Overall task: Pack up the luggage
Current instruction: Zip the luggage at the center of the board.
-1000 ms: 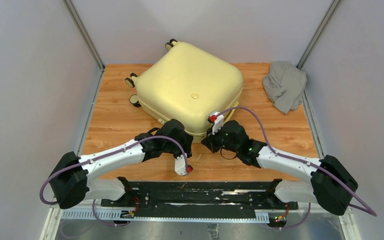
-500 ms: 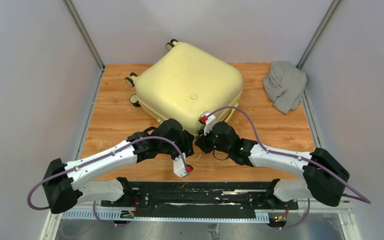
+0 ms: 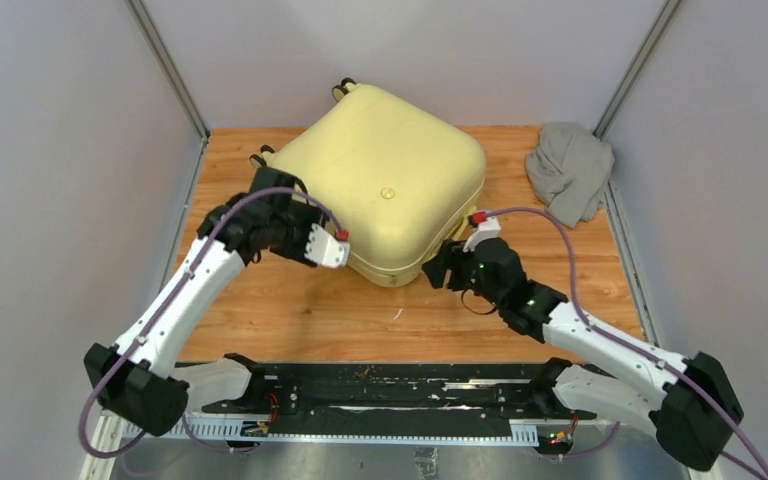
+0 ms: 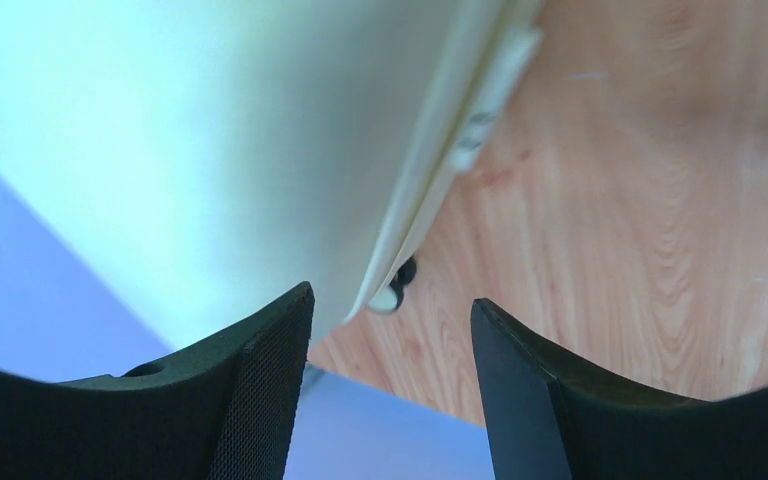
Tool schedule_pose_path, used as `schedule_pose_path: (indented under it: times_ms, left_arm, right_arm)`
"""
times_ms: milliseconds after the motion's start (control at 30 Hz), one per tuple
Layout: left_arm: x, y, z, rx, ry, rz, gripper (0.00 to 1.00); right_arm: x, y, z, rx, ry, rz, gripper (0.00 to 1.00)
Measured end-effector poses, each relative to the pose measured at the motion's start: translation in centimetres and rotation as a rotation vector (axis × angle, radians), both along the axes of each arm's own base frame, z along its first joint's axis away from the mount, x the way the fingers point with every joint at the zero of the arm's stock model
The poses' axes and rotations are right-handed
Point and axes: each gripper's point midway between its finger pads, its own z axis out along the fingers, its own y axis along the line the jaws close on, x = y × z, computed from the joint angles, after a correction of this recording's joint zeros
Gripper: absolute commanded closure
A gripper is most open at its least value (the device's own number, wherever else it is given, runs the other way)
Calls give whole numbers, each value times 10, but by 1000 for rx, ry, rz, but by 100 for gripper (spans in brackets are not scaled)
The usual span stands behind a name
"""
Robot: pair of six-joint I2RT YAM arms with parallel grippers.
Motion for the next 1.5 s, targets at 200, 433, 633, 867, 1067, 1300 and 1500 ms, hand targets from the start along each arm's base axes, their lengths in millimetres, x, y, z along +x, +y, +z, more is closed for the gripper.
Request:
schedule_pose_path:
  times_ms: [200,433,633,867,1067,1300,1500]
  left_arm:
    - [71,44,27,-75,39,270,19]
    - [109,91,15,-43,110,396,0]
    - [143,108,33,-79,78,432,0]
    - [166,117,33,-85,64,416,0]
    - [172,115,14,-56,97,367,0]
    - [176,115,-4,-11,120,311,1]
    - [176,115,-11,12,128,282,4]
  right_arm:
    - [33,-78,-7,66,128,-376,37]
    - [55,-96,-40,-17,290,-514,41]
    - [94,-92,-45,-2,335,-564,49]
    - [110,-80,-52,37,372,-550,62]
    - [117,-73,-64,46,413,-536,95]
    - [135,-95,-62,111,431,-566,100]
    - [175,-119,-59,81,442,-551,100]
